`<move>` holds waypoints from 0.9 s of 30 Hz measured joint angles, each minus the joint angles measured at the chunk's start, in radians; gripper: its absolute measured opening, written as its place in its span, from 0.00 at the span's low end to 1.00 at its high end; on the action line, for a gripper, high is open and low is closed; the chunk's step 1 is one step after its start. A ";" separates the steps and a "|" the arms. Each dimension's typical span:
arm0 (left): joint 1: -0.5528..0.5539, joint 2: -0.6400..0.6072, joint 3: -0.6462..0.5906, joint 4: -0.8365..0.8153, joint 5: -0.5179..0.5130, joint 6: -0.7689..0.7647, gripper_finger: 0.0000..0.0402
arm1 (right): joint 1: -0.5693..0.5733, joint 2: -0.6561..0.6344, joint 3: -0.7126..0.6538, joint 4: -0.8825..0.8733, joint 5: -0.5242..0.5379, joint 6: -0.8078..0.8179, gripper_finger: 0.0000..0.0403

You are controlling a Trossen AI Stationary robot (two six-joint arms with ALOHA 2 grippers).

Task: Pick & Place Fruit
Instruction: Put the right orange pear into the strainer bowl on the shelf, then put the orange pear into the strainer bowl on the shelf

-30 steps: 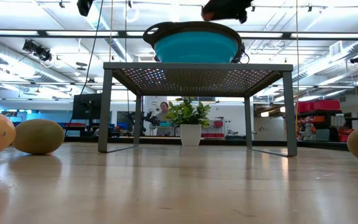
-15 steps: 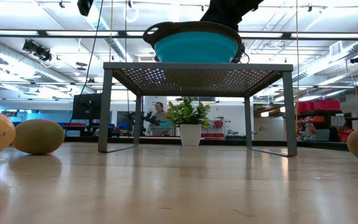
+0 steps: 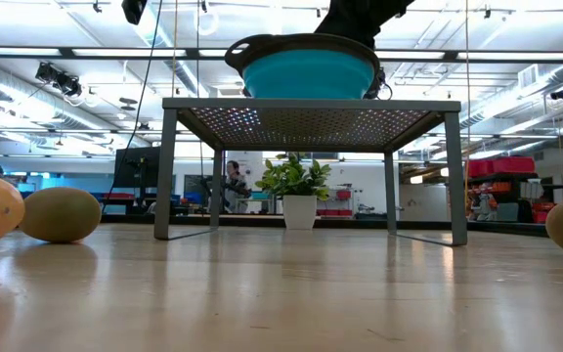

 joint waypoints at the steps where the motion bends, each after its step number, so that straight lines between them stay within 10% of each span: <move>1: 0.000 0.000 0.000 0.000 0.000 0.004 0.01 | 0.000 0.000 0.000 0.000 0.000 0.000 0.41; 27: 0.000 0.000 0.000 0.000 0.000 0.010 0.01 | 0.000 0.000 0.000 0.000 0.000 0.008 0.61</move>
